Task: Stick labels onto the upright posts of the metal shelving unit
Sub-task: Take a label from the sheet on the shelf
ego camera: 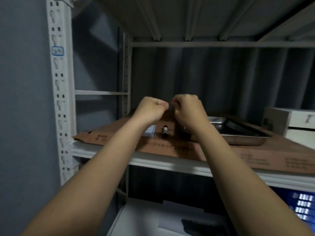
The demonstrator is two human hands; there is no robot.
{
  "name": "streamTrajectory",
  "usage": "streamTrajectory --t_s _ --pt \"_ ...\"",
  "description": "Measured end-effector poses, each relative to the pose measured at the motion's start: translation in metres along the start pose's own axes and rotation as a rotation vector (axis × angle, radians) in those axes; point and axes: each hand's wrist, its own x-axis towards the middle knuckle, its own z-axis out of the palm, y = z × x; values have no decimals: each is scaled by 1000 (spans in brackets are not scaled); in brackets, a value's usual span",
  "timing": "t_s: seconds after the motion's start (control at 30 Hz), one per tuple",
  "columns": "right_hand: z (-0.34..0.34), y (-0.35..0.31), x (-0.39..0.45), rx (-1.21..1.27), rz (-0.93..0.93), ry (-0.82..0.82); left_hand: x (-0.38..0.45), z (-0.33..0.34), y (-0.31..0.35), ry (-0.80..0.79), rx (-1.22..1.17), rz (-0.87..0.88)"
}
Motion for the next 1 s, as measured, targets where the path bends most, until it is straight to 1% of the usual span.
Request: streamTrajectory --t_s 0.1,0.2,0.3,0.37,0.5,0.67,0.77,0.9,1.0 --pt "-9 34 6 -103 187 -162 19 14 -6 14 121 38" --pt "-15 57 5 -186 269 -294 28 29 -10 -23 190 2" --pt "-17 67 4 -272 273 -397 32 35 -19 -38 271 -23" --pt "-18 68 5 -301 261 -418 32 35 -23 -37 326 -30" --pt "-16 64 10 -216 223 -506 34 24 -31 -42 343 -50" --pt "-10 51 13 -224 198 -535 36 4 -40 -45 318 -49" --pt "-6 41 17 -206 170 -487 36 -10 -47 -20 291 -51" --pt "3 10 23 -41 68 -412 39 -32 -59 -15 251 -102" --pt "17 -19 26 105 44 -403 42 -49 -69 29 341 -110"
